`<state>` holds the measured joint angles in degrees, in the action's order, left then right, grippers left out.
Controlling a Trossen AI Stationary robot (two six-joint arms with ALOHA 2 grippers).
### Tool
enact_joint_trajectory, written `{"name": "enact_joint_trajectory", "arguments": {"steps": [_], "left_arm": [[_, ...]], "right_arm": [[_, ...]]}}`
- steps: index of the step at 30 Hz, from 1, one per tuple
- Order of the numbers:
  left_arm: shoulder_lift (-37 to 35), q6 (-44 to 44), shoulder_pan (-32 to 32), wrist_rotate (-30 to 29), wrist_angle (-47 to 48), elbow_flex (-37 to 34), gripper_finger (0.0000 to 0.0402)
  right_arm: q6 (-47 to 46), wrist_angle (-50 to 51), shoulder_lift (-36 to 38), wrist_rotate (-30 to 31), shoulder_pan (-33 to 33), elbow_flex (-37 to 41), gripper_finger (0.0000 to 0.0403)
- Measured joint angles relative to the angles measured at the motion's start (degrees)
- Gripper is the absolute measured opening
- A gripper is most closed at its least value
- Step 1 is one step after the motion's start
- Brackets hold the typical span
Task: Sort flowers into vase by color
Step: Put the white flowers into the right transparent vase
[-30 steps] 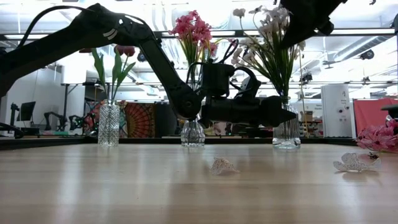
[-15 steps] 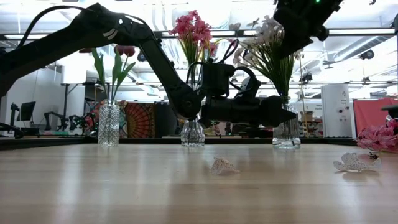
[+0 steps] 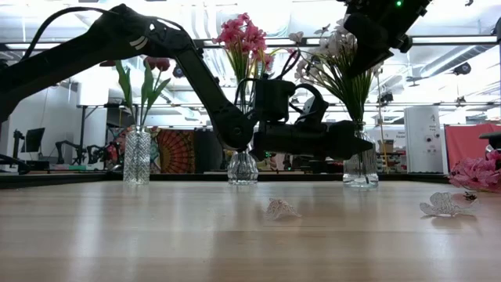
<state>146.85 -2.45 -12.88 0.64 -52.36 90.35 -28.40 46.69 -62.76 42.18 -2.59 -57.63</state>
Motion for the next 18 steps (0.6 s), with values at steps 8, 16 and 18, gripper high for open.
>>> {"name": "enact_joint_trajectory", "arguments": {"steps": [8, 16, 18], "left_arm": [[0.0, 0.0, 0.0, 0.0, 0.0, 0.0, 0.0266], [0.0, 0.0, 0.0, 0.0, 0.0, 0.0, 0.0266], [0.0, 0.0, 0.0, 0.0, 0.0, 0.0, 0.0266]], "right_arm": [[-0.1, 0.7, 0.8, -0.2, -0.1, -0.1, 0.0028], [-1.4, 1.1, 1.1, -1.2, -0.2, -0.2, 0.0133], [-1.8, 1.3, 1.5, -2.2, -0.2, -0.3, 0.0154]]}}
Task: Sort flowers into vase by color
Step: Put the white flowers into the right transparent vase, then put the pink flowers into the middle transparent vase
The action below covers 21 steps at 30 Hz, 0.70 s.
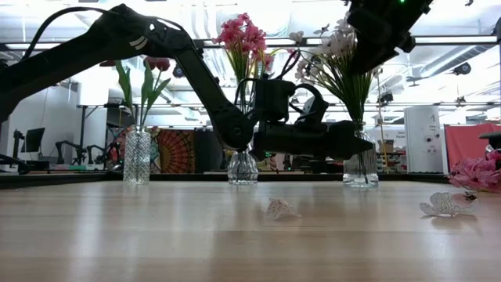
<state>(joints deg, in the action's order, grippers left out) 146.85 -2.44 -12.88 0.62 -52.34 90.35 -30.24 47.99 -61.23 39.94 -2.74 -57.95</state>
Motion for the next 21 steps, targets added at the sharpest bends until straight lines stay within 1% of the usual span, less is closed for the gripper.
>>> {"name": "enact_joint_trajectory", "arguments": {"steps": [3, 7, 11, 13, 16, 21], "left_arm": [[0.0, 0.0, 0.0, 0.0, 0.0, 0.0, 0.0266], [0.0, 0.0, 0.0, 0.0, 0.0, 0.0, 0.0269], [0.0, 0.0, 0.0, -0.1, -0.2, 0.0, 0.0287], [0.2, 0.0, 0.0, -0.2, 2.2, -0.3, 0.0297], [1.1, 0.9, 0.0, -0.5, 3.5, -0.6, 0.0308], [0.4, 1.4, 0.0, -0.3, 2.1, -0.3, 0.0317]], "right_arm": [[-0.8, 1.8, 0.4, -0.1, -0.3, -1.0, 0.0176], [-2.2, 5.2, 0.6, -1.2, -0.6, -3.3, 0.0191], [-3.5, 8.8, 0.6, -1.9, -1.0, -5.6, 0.0194], [-4.0, 10.3, 0.6, -2.2, -1.1, -6.8, 0.0193], [-4.4, 11.4, 0.6, -2.5, -1.6, -8.0, 0.0192], [-4.4, 11.8, 0.6, -2.5, -1.9, -8.9, 0.0192]]}}
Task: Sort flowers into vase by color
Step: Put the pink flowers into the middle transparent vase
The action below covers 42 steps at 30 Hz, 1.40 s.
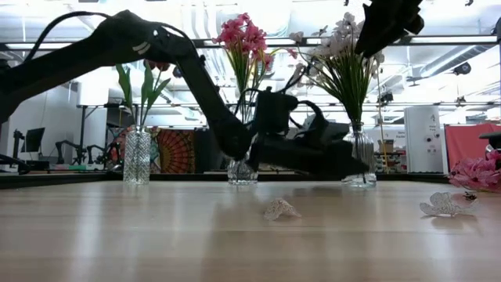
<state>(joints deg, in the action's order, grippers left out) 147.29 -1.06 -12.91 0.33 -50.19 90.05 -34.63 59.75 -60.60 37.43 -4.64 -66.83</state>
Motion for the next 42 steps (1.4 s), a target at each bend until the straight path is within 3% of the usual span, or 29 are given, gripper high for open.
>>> {"name": "enact_joint_trajectory", "arguments": {"steps": [24, 42], "left_arm": [[-2.2, 0.1, 0.5, 2.2, 4.8, -0.2, 0.0319], [-5.8, 0.1, 0.5, -0.5, 6.6, -2.9, 0.0319]], "right_arm": [[-3.3, 6.9, 1.9, -0.5, -3.1, -3.1, 0.0192], [-4.9, 7.3, 3.9, 0.0, -6.0, -3.1, 0.0192]]}}
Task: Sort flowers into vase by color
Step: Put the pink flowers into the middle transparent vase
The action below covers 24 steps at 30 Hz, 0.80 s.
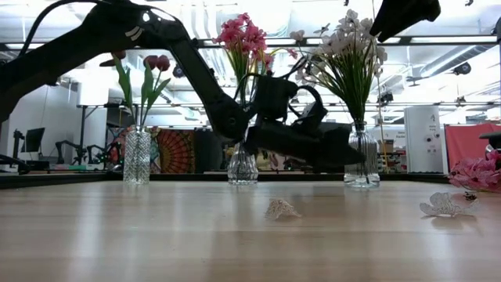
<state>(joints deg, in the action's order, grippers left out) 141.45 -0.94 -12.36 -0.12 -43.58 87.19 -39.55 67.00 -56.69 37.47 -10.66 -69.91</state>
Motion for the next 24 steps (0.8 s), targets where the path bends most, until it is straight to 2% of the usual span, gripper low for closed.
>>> {"name": "enact_joint_trajectory", "arguments": {"steps": [24], "left_arm": [[-3.2, -1.6, 0.1, -4.4, 11.6, -0.8, 0.0319]], "right_arm": [[0.5, 0.1, 0.4, 0.0, 0.0, 0.0, 0.0192]]}}
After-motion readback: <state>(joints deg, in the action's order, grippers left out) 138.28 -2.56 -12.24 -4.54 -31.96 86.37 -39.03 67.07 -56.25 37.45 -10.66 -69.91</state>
